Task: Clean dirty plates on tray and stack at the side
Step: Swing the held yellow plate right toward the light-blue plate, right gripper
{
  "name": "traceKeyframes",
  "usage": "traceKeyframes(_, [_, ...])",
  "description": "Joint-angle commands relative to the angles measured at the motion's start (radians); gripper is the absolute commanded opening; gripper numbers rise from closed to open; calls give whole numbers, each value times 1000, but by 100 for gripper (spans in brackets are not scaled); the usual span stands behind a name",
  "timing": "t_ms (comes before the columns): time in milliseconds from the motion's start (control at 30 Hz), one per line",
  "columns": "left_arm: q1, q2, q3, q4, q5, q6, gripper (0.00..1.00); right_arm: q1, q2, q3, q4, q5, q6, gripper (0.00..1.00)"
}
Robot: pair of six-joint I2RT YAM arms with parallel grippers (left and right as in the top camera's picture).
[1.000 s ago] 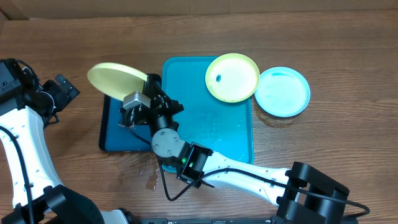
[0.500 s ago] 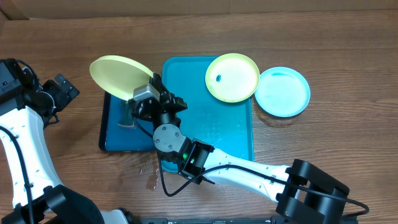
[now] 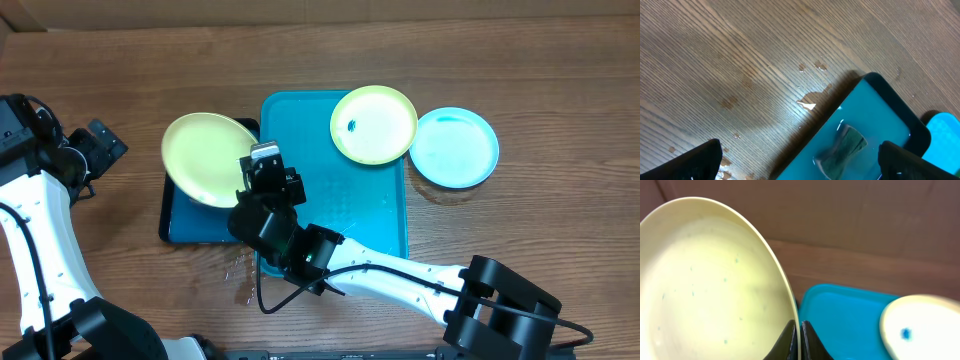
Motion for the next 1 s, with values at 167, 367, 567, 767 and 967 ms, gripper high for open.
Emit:
traceKeyframes(167, [-2, 7, 3, 1, 10, -10, 100, -82, -75, 19, -118, -277, 142, 4])
traceKeyframes(367, [-2, 7, 3, 1, 10, -10, 100, -230, -227, 19, -274, -430, 220, 4])
traceKeyframes(567, [-2, 7, 3, 1, 10, -10, 100, -455, -355, 18, -485, -600, 306, 4])
traceKeyframes(767, [-2, 7, 3, 1, 10, -10, 100, -747, -381, 18, -668, -739, 340, 4])
traceKeyframes(967, [-2, 7, 3, 1, 10, -10, 100, -1027, -355, 14, -803, -810, 340, 4])
